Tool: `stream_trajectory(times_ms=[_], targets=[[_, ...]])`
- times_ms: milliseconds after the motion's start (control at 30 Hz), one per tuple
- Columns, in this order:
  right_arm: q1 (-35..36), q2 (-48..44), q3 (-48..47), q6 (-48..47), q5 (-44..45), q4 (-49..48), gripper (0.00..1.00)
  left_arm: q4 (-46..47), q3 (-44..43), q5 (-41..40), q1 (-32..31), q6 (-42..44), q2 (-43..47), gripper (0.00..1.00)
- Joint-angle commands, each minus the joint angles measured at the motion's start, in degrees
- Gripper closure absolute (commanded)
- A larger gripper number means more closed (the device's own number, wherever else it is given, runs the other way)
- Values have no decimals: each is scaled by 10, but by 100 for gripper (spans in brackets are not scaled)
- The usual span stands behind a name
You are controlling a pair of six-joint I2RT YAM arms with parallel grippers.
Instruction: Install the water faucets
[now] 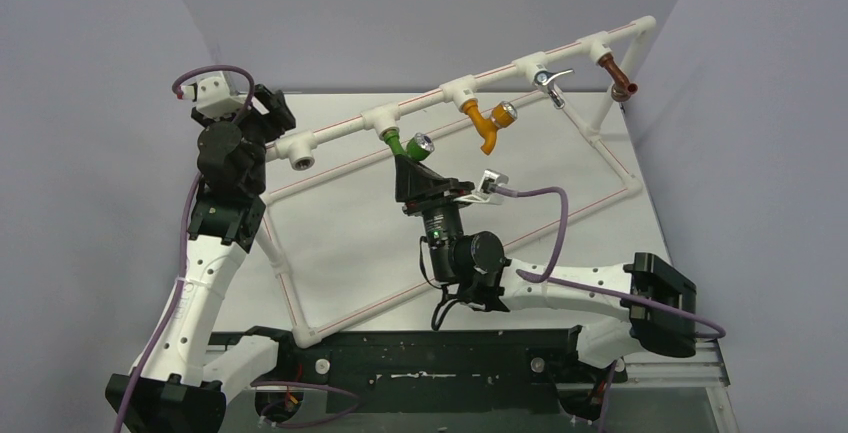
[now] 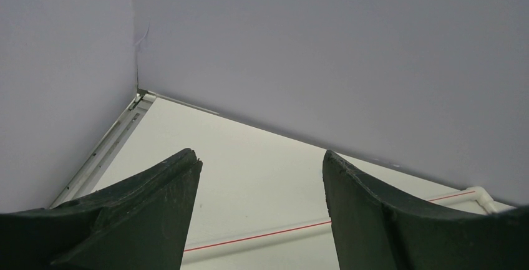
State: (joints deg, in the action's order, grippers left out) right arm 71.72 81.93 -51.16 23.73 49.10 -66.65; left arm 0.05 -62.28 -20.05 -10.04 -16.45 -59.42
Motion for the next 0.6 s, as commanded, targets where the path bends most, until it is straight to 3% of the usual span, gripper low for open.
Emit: stream_trajectory(times_ms=[0, 167, 400, 567], targets=[[-4, -54, -6, 257, 96, 68, 100, -151, 47, 20, 2, 13, -28, 31], [-12, -77, -38, 468, 98, 259, 100, -151, 46, 20, 1, 13, -27, 31], [-26, -83, -59, 646, 60, 385, 100, -152, 45, 21, 2, 13, -29, 31], [-27, -88, -75, 671, 42, 416, 100, -151, 47, 21, 2, 13, -28, 31]])
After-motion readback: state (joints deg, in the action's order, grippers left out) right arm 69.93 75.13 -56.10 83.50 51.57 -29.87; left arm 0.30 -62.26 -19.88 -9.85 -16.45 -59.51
